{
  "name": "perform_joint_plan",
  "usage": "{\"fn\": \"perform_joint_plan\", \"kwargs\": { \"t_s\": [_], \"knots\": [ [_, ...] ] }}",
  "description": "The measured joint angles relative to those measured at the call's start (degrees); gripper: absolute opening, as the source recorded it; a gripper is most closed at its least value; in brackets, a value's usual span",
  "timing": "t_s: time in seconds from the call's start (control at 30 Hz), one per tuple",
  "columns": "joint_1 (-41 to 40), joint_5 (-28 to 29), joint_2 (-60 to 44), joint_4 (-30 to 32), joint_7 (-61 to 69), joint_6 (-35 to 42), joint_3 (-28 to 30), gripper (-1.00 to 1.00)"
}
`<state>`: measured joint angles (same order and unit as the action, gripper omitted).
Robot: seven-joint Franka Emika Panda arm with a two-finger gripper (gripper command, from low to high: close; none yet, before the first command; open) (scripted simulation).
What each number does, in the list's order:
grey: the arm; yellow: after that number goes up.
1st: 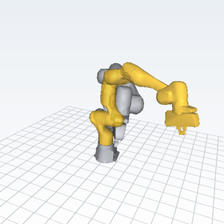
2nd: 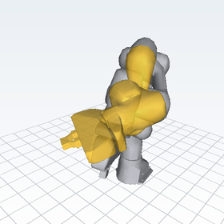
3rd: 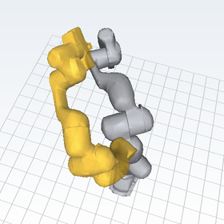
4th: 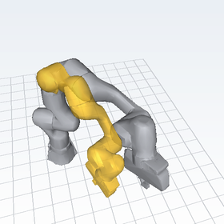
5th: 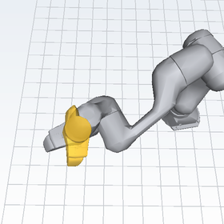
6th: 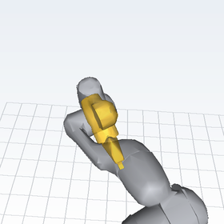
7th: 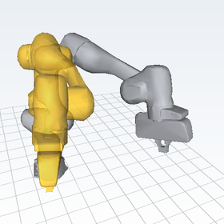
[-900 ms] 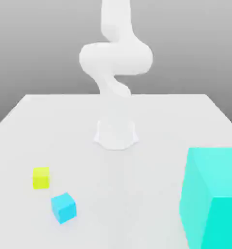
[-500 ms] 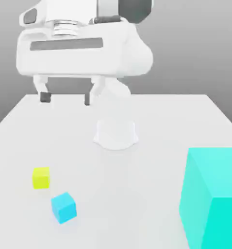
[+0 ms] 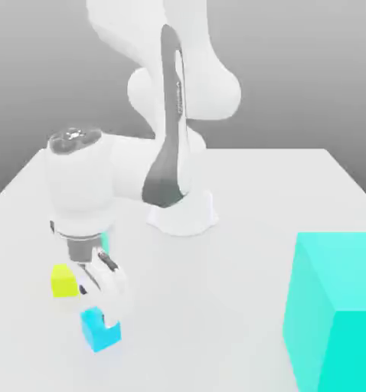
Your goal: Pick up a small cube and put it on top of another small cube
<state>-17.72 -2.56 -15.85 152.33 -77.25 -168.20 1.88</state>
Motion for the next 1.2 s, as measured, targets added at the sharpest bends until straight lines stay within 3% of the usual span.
{"fn": "perform_joint_plan", "kwargs": {
  "t_s": [0.03, 0.07, 0.3, 0.53, 1.2],
  "knots": [
    [-0.28, -0.17, -2.06, -0.37, 0.13, -1.67, -0.32, 0.00],
    [-0.44, -0.27, -3.27, -0.59, 0.20, -2.65, -0.50, -1.00],
    [-0.49, -0.09, -3.14, -0.56, 0.01, -2.62, -0.53, -1.00],
    [0.64, 1.74, 8.69, 0.18, -1.22, 8.49, -0.55, -1.00],
    [28.84, 3.28, 12.09, -40.12, 0.04, 52.31, -17.96, -1.00]
  ]
}}
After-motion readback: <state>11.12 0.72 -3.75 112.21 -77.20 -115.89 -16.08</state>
